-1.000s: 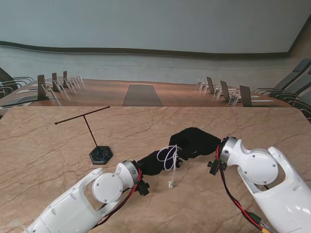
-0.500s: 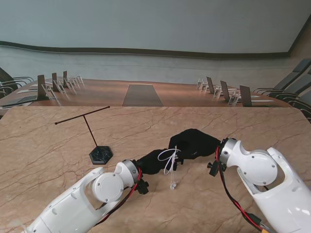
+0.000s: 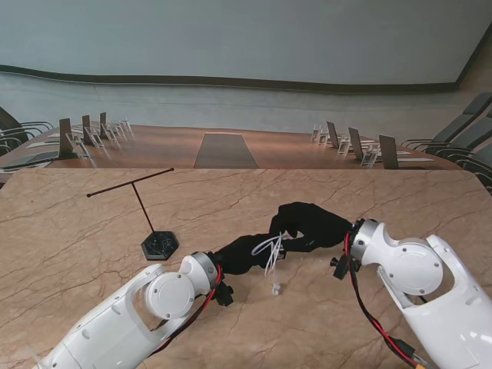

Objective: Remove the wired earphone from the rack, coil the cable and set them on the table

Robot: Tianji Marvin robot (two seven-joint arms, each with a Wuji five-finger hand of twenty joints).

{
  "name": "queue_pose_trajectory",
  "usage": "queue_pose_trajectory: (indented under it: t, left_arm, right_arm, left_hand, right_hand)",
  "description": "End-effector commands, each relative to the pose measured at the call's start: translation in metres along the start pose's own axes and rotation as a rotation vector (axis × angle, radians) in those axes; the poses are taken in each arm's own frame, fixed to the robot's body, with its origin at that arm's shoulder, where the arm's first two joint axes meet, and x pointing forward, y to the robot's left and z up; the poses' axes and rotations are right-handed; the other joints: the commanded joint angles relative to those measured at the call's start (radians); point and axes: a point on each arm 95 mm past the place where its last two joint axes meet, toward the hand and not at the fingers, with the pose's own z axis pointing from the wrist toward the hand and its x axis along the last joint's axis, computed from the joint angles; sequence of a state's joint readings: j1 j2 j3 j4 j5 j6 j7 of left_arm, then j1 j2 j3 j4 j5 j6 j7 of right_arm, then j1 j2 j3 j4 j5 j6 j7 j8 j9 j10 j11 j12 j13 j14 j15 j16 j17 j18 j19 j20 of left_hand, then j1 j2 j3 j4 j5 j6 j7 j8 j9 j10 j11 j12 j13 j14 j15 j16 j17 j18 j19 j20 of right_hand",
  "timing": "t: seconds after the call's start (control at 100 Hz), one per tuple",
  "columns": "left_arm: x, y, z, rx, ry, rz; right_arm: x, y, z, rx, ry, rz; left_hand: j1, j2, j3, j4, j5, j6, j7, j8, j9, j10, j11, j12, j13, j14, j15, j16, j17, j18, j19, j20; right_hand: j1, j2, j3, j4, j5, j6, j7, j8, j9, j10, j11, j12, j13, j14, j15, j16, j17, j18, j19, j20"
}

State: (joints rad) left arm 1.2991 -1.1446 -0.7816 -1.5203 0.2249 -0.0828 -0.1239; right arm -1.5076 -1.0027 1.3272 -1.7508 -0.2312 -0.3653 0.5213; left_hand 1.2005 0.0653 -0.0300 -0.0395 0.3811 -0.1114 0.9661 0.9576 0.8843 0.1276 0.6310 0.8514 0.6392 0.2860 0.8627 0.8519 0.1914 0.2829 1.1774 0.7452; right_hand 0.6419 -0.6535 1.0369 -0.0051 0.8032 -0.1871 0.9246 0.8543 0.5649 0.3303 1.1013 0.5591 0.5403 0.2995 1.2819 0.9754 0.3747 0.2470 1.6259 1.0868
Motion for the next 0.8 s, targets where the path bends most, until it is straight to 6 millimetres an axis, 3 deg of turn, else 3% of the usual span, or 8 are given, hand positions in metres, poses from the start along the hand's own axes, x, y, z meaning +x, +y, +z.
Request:
queue_pose_trajectory:
  t: [0.0, 0.24, 0.39, 0.45, 0.65, 0.79]
  left_arm:
    - [0.000, 0.003, 0.001, -0.003, -0.007, -0.007]
    - [-0.001, 0.003, 0.001, -0.010, -0.014, 0.000]
    - [-0.002, 0.002, 0.001, -0.009, -0.021, 0.002]
    - [-0.003, 0.002, 0.001, -0.006, -0.025, 0.001]
    - [-0.004, 0.000, 0.000, -0.006, -0.030, 0.007]
    - [-0.006, 0.000, -0.001, -0.003, -0.037, 0.009]
  right_arm:
    - [0.006, 0.002, 0.001, -0.008, 0.020, -0.006]
    - [0.010, 0.010, 0.000, -0.014, 0.040, -0.027]
    - [0.012, 0.013, -0.001, -0.006, 0.041, -0.041]
    - [0.011, 0.013, -0.001, -0.006, 0.041, -0.048]
    - [0.011, 0.014, -0.001, 0.004, 0.031, -0.064]
    - [0.011, 0.016, -0.002, 0.004, 0.030, -0.075]
  left_hand:
    - [0.091, -0.017, 0.028, 0.015, 0.031, -0.062, 0.094, 0.096, 0.023, -0.020, 0.065, 0.042, 0.030, 0.005, 0.039, 0.019, 0.003, 0.023, 0.057, 0.005]
    - [0.090, -0.001, 0.025, 0.015, 0.027, -0.072, 0.097, 0.153, 0.027, -0.030, 0.179, 0.175, 0.035, -0.020, 0.130, 0.091, -0.002, 0.020, 0.105, 0.044]
    - [0.091, 0.003, 0.023, 0.015, 0.020, -0.074, 0.099, 0.164, 0.026, -0.040, 0.206, 0.210, 0.034, -0.029, 0.154, 0.110, -0.006, 0.015, 0.116, 0.058]
    - [0.091, 0.003, 0.026, 0.016, 0.020, -0.073, 0.100, 0.165, 0.026, -0.038, 0.210, 0.216, 0.034, -0.027, 0.157, 0.114, -0.006, 0.017, 0.119, 0.061]
    - [0.090, 0.004, 0.027, 0.018, 0.015, -0.071, 0.097, 0.165, 0.023, -0.043, 0.212, 0.226, 0.035, -0.029, 0.161, 0.118, -0.005, 0.017, 0.123, 0.068]
    - [0.090, 0.005, 0.028, 0.019, 0.013, -0.070, 0.097, 0.168, 0.025, -0.046, 0.221, 0.235, 0.038, -0.031, 0.171, 0.124, -0.002, 0.018, 0.126, 0.073]
  right_hand:
    - [0.052, 0.096, 0.103, 0.100, 0.075, -0.168, 0.199, 0.067, -0.046, -0.001, 0.023, -0.011, -0.037, 0.033, -0.026, 0.019, -0.034, -0.199, 0.007, 0.032]
    - [0.040, 0.120, 0.092, 0.124, 0.077, -0.173, 0.196, 0.062, -0.106, -0.012, 0.031, -0.012, -0.080, 0.014, -0.047, 0.026, -0.065, -0.217, -0.010, 0.033]
    - [0.034, 0.118, 0.082, 0.132, 0.081, -0.187, 0.182, 0.047, -0.216, -0.028, 0.070, 0.023, -0.143, -0.019, -0.063, 0.047, -0.115, -0.260, -0.030, 0.039]
    - [0.026, 0.103, 0.091, 0.122, 0.095, -0.195, 0.172, 0.035, -0.251, -0.030, 0.096, 0.081, -0.150, -0.030, -0.058, 0.101, -0.116, -0.275, -0.029, 0.053]
    - [0.024, 0.094, 0.092, 0.074, 0.100, -0.216, 0.148, 0.020, -0.241, -0.015, 0.160, 0.430, -0.127, -0.063, -0.030, 0.266, -0.101, -0.289, -0.015, 0.088]
    - [0.025, 0.084, 0.097, 0.070, 0.107, -0.215, 0.147, 0.019, -0.225, -0.004, 0.175, 0.484, -0.115, -0.063, -0.022, 0.288, -0.093, -0.280, -0.010, 0.095]
